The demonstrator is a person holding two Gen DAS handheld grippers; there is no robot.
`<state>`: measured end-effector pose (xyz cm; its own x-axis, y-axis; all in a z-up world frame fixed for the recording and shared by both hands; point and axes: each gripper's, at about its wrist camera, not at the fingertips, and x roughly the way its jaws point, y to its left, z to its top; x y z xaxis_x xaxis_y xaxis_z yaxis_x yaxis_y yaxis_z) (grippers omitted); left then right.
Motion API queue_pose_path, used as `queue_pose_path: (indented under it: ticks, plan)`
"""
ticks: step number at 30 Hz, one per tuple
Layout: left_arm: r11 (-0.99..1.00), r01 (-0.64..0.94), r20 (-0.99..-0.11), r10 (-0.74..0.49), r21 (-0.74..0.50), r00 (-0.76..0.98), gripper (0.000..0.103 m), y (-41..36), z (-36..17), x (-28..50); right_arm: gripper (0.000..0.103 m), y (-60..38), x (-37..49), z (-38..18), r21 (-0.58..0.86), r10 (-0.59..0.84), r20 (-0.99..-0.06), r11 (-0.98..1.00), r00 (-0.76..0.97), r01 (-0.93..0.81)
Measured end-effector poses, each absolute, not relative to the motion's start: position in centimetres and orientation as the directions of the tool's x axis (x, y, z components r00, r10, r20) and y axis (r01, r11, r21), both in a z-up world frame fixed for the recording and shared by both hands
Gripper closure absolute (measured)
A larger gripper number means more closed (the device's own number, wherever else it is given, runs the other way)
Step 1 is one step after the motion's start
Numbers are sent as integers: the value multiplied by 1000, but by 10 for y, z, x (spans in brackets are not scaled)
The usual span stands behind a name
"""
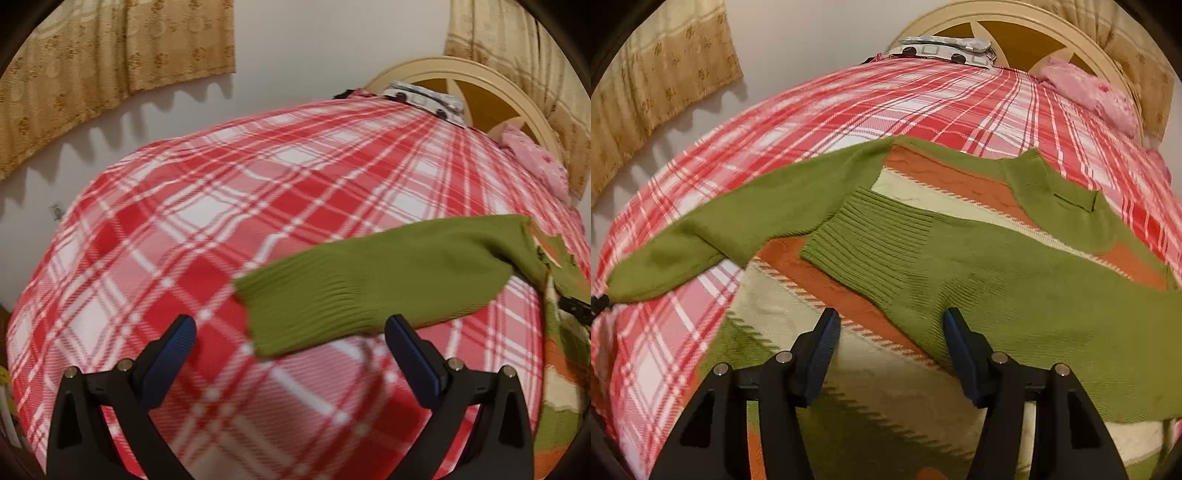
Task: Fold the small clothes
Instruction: 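Grasp the other green sleeve cuff with the left tool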
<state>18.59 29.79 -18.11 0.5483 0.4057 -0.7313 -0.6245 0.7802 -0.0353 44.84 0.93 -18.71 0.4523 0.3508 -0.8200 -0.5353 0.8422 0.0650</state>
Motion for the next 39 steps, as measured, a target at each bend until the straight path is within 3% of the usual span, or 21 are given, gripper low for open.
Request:
queue_pose_path:
  ticks: [3,15,19,26,33,34,36,39]
  plan:
    - [767,-640,-737,406,-47,540,0,308,-183,180,43,1,442,-182,104,391,-801,837,454,-537]
    - [700,-673,-752,306,-239,584,0,329,-188,170,41,12,401,-186,-84,316,-780,803,541,-590]
    - [692,-667,-758,270,-276,593,12,335,-191,173,40,17,396,-191,-125,294,-780,791,552,-599]
    - [715,-636,-755,237,-290,611,16,329,-195,187,38,18,393,-194,-133,288,-778,793,559,-594]
    - [754,-580,-739,196,-307,645,52,322,-193,201,34,15,396,-197,-116,287,-782,805,554,-581]
    - [759,-569,-734,184,-317,654,65,321,-192,202,34,15,396,-198,-116,285,-782,807,554,-579]
    - [772,-543,-725,159,-332,670,80,319,-189,203,32,14,397,-198,-115,283,-782,810,556,-575]
    - [796,-513,-697,167,-323,698,82,312,-177,204,30,13,398,-199,-114,281,-782,813,557,-570]
